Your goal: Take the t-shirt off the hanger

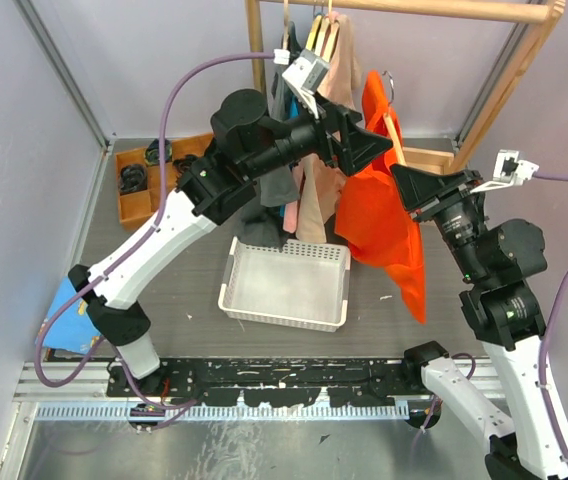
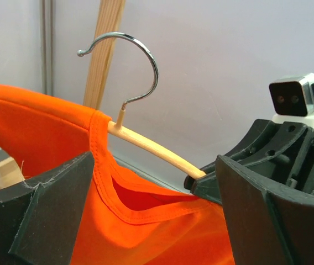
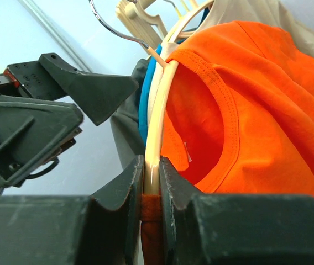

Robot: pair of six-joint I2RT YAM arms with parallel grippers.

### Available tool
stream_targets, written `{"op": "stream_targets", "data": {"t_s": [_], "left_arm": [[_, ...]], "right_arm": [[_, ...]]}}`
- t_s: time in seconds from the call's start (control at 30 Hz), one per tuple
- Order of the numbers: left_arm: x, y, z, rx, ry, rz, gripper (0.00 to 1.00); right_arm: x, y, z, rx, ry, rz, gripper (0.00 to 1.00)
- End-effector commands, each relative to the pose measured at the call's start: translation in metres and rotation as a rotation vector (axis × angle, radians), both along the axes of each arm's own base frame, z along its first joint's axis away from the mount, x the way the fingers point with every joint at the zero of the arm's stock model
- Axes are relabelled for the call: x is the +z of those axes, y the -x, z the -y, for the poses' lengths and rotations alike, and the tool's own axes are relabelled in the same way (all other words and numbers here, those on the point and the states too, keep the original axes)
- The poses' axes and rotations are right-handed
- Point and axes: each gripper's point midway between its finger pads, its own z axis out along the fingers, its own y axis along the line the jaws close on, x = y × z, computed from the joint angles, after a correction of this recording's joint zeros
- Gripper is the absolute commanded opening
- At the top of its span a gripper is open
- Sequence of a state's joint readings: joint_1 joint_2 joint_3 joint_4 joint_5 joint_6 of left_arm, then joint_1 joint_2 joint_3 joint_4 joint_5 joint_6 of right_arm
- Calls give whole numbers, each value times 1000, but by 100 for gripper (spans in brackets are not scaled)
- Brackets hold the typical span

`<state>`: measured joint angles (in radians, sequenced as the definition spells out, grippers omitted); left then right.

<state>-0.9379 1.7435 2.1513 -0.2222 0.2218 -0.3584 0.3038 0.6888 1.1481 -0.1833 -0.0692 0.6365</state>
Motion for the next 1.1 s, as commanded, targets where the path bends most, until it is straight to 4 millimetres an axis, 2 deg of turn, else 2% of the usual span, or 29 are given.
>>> {"op": "stream_targets", "data": {"t_s": [0.0, 0.23, 0.47, 0.7, 1.07], "left_arm": [[17, -7, -5, 52, 51, 136, 98], [23, -18, -1, 95, 97, 233, 100], [27, -32, 6, 137, 100, 268, 96], [34, -34, 8, 142, 134, 282, 88], [25, -42, 20, 138, 127, 271, 65]], "right_arm": [[45, 17, -4, 57, -76, 141, 1], [44, 18, -6, 71, -78, 126, 1], [43, 19, -8, 86, -76, 121, 1], [39, 18, -9, 86, -74, 114, 1], [38, 17, -10, 95, -74, 111, 1]]}}
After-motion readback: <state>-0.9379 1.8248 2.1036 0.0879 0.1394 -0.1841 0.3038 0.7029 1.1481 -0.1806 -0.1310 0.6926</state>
